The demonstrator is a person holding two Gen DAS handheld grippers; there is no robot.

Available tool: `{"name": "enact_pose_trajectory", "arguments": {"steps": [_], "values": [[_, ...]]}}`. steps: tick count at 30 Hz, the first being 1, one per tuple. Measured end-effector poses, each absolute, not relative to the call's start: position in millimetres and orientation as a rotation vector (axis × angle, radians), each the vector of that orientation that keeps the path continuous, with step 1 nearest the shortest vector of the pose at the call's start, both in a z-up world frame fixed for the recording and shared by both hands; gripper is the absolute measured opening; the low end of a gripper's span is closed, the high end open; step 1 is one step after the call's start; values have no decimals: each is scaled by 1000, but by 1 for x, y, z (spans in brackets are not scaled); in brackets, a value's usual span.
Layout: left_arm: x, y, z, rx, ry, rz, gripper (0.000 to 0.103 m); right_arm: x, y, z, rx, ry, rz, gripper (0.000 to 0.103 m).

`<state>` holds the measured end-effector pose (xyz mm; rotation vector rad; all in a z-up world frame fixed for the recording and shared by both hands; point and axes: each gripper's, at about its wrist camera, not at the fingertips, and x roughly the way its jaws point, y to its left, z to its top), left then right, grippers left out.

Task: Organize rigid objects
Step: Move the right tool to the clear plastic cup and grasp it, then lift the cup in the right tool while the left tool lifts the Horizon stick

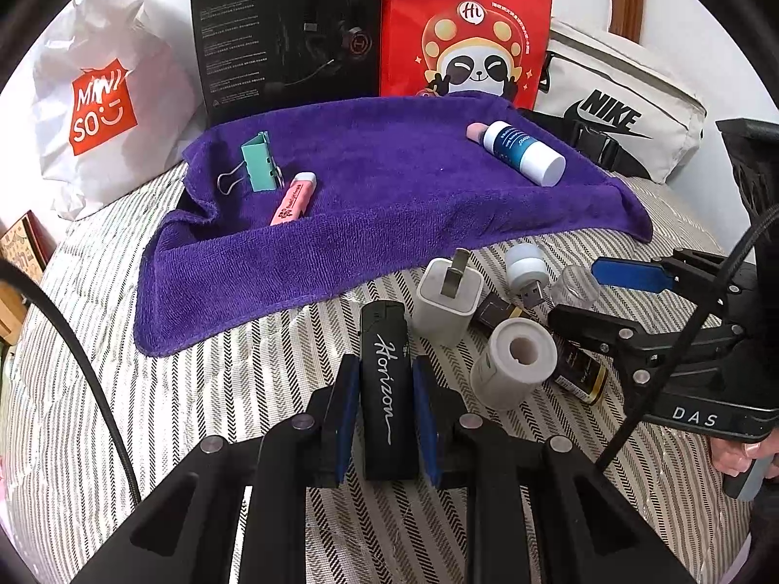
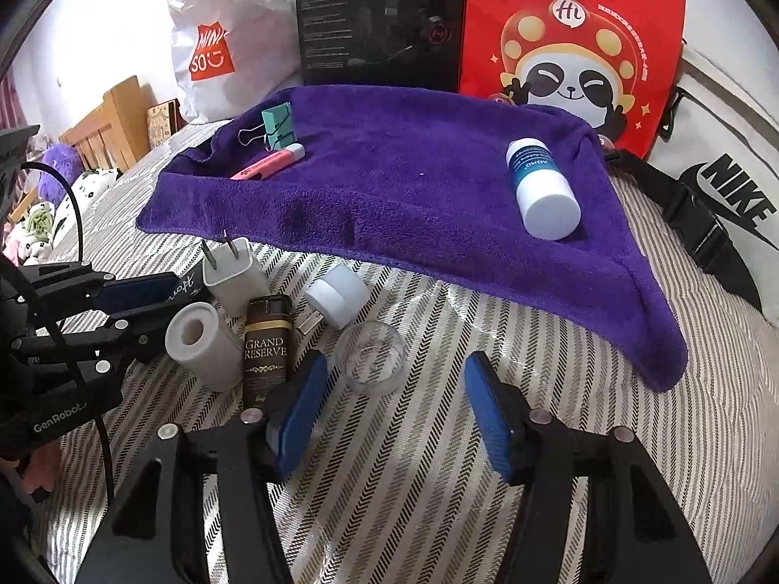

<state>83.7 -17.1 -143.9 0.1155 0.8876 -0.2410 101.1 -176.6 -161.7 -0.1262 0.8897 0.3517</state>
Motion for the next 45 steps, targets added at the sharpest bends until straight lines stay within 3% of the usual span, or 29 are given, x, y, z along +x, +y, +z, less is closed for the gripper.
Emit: {"name": "enact_pose_trajectory", "arguments": {"steps": [9,10,12,14,45], "values": [[84,-17,-144,120,887,-238,22,101,-174,-162,-128,887,351,59],[84,-17,-144,118,887,-239,22,101,-174,-161,-126,885,358,55],[84,-17,-144,116,887,-240,22,100,-174,-160,-127,877,363,33],[84,-16,-144,114,887,-241,22,99,-174,-159,-129,871,358,27],[83,-17,-142,132,910,-252,21,97,-173,-162,-137,869,356,28]]}}
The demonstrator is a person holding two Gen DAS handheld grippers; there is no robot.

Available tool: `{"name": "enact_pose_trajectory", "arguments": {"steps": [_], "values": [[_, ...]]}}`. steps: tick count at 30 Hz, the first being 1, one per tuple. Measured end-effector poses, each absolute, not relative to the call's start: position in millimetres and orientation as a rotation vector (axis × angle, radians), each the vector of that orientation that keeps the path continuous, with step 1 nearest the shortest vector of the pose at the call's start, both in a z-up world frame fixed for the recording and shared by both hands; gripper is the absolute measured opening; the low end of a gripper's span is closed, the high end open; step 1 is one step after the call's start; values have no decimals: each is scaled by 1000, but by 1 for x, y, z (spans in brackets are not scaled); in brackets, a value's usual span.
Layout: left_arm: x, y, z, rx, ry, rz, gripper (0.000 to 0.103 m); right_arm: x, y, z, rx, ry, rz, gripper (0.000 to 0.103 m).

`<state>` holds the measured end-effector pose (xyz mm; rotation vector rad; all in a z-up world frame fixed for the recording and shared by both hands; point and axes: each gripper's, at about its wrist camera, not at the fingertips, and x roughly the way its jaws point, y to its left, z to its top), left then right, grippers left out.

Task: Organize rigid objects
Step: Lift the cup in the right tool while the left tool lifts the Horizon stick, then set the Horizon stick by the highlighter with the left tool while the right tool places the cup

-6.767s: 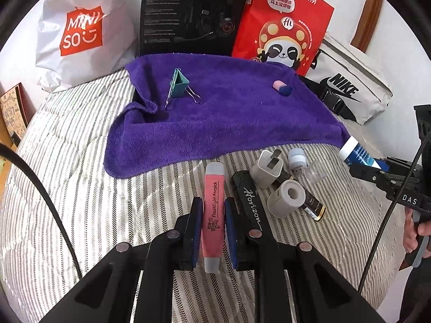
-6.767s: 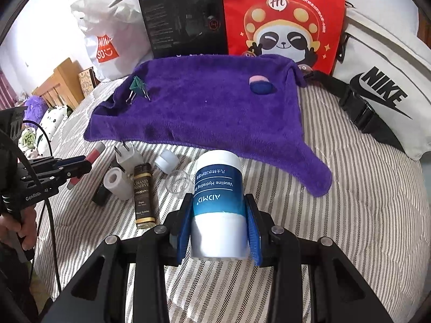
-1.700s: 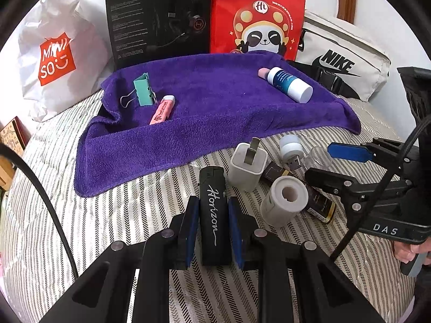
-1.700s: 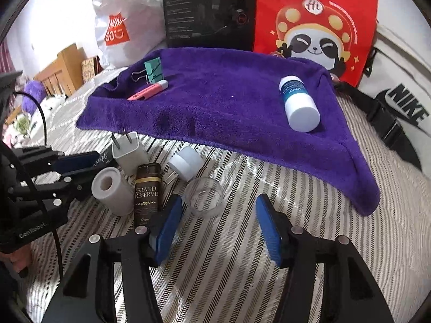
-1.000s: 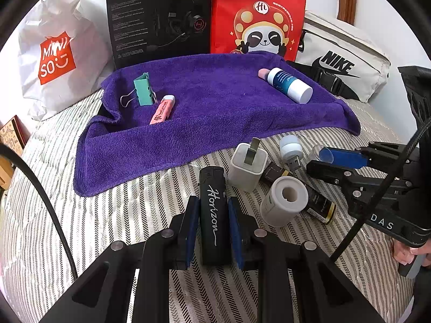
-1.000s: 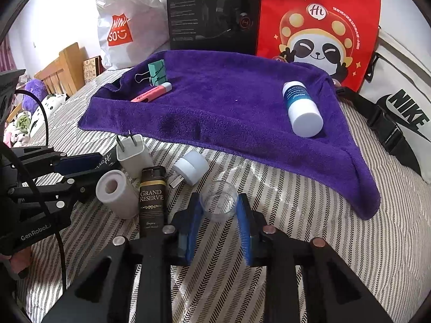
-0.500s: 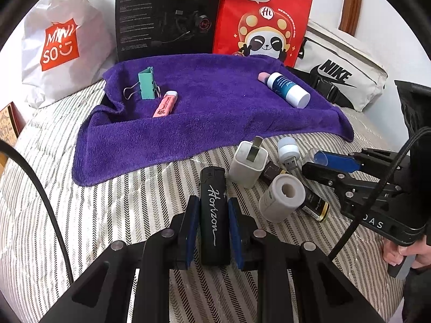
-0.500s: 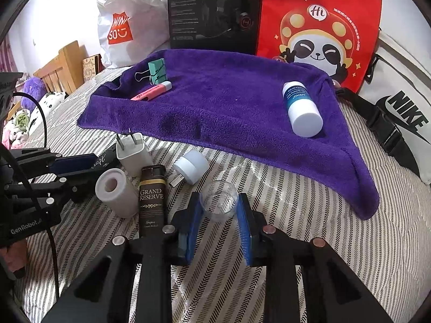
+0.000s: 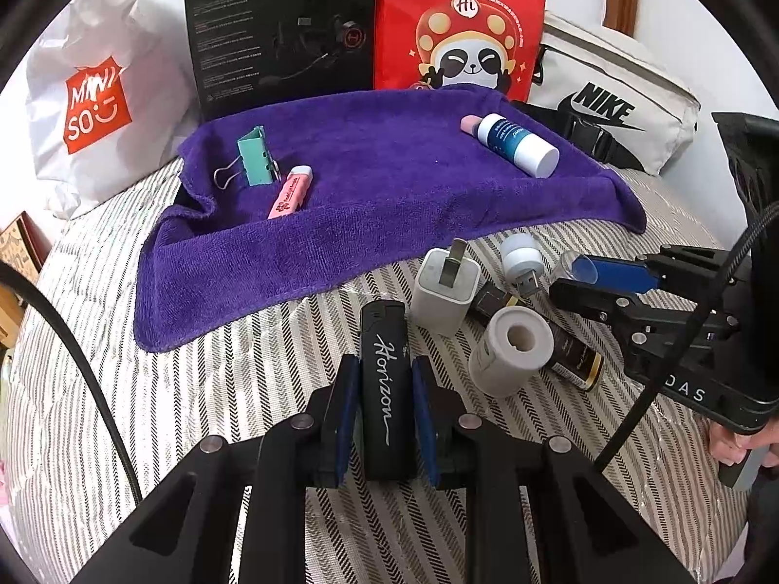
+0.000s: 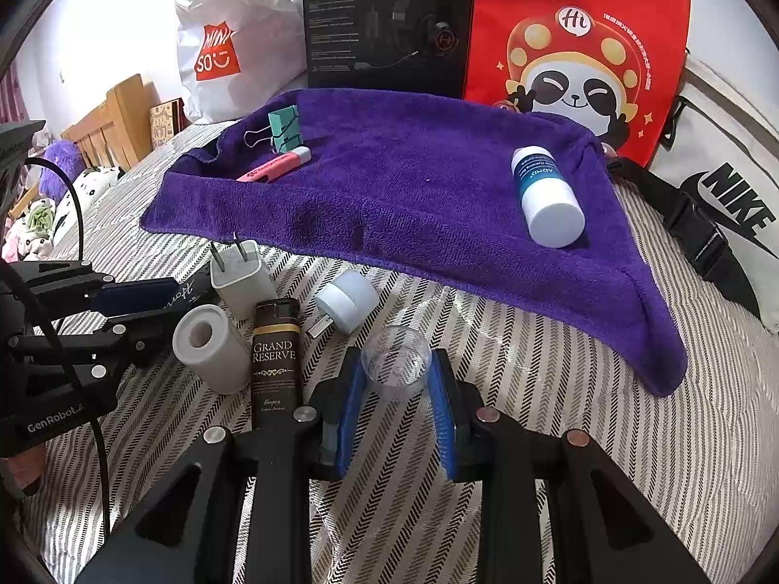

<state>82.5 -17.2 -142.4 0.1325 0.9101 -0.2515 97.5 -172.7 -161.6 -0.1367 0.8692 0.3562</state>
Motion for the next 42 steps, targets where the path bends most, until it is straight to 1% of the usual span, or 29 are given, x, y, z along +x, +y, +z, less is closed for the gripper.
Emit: {"name": "enact_pose_trajectory", "arguments": {"steps": [16,29,42], "values": [[76,5,-136,3,958,-278,21,91,-182,-150,-172,913,400,26],[77,23,-102,-32,898,-265,21,92,-196,-124,-127,900,396,26],[114,18,-74,-31,875,-278,21,114,-199,-104,-101,877,414,26]]}}
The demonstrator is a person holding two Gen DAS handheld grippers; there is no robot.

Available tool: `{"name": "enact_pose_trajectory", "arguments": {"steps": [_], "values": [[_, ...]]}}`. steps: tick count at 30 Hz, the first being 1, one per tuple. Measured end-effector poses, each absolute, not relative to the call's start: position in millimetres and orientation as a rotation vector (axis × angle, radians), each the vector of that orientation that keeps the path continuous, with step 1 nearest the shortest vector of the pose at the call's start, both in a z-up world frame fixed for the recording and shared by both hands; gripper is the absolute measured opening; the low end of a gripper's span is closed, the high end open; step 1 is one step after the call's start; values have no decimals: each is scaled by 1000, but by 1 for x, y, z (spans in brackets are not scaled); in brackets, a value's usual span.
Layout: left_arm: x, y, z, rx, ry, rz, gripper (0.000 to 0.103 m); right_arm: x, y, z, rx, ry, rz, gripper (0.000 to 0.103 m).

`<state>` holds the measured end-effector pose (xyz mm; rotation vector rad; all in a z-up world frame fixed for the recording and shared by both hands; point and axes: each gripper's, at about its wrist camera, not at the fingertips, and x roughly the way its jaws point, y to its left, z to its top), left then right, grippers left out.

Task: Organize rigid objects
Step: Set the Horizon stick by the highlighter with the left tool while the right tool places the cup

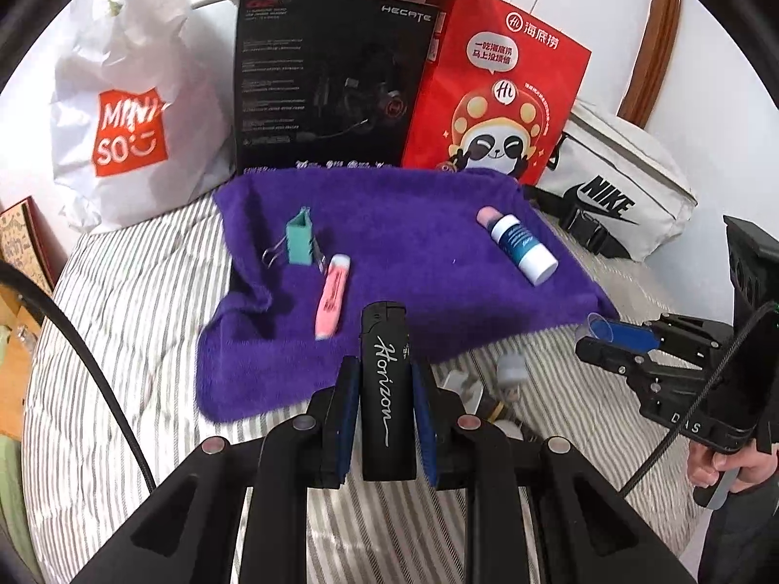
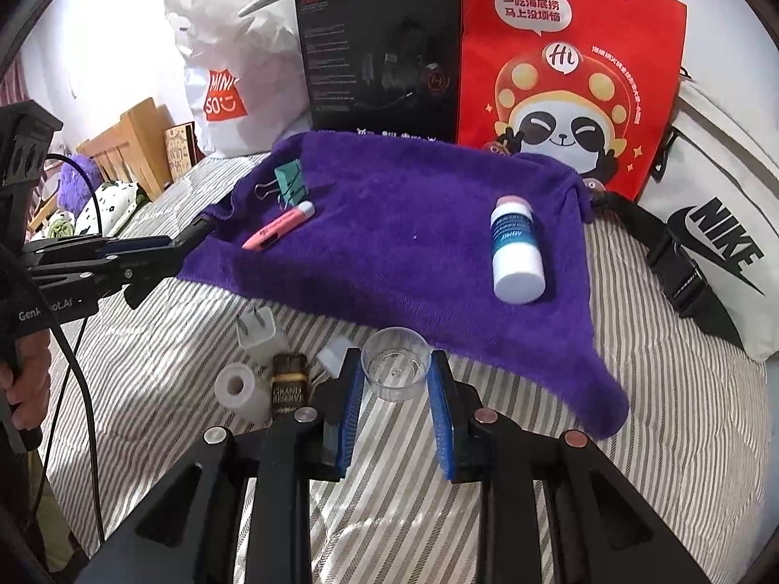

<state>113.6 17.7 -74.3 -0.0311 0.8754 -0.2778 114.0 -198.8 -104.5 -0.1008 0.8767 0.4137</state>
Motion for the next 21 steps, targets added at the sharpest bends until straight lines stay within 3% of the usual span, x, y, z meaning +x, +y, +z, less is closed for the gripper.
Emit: {"name": "enact_pose_trajectory", "arguments": {"steps": [21], "values": [[206,-11,-97,-25,951,-312,21,156,-221,-95,-35,865,384,26]]}}
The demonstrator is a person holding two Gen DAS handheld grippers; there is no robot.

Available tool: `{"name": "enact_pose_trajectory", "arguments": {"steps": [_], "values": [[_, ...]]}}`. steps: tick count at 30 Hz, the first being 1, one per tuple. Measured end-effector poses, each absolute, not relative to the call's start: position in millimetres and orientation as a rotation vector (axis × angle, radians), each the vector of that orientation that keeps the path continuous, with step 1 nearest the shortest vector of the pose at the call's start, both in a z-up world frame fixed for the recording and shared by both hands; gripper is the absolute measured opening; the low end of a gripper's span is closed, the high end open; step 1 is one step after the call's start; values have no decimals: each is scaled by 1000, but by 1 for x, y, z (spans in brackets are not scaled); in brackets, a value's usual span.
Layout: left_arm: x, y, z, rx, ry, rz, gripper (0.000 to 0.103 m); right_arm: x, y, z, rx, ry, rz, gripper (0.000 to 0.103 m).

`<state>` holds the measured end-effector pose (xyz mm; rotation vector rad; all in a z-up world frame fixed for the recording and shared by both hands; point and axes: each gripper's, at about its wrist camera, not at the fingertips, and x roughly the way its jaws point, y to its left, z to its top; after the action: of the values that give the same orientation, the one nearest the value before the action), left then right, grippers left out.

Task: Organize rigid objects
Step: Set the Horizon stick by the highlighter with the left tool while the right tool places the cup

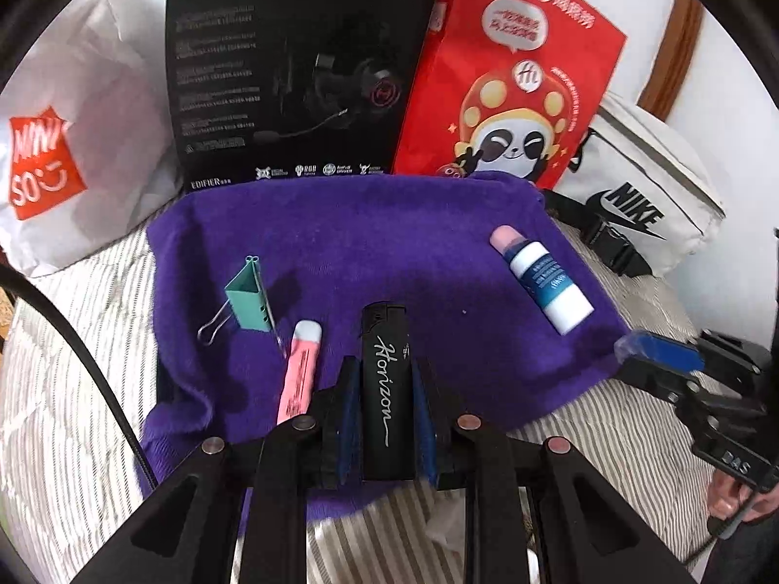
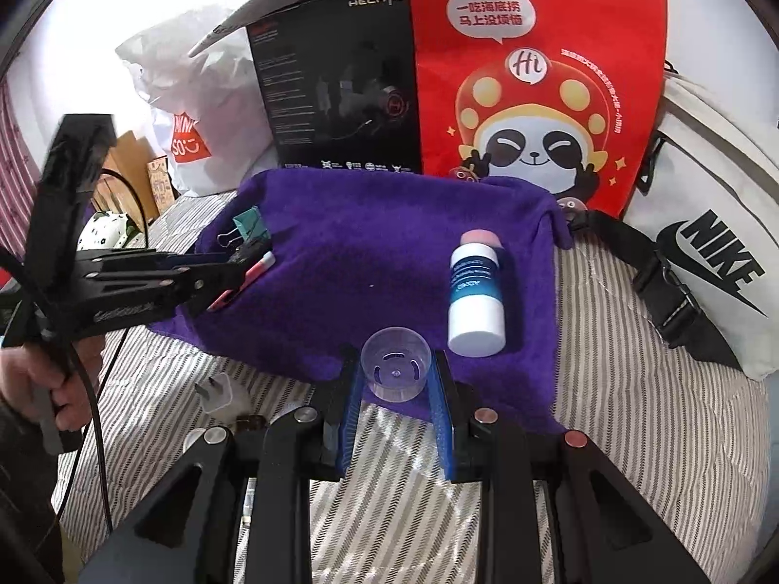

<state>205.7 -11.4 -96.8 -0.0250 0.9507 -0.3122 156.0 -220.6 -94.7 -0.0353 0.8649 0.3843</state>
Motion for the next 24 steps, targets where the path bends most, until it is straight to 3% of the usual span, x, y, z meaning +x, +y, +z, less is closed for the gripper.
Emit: {"name": "enact_pose_trajectory", "arguments": {"steps": [24], "values": [[231,-8,-127,70,1003,-278,21,175,-220,-108,-34,880,359,26]]}}
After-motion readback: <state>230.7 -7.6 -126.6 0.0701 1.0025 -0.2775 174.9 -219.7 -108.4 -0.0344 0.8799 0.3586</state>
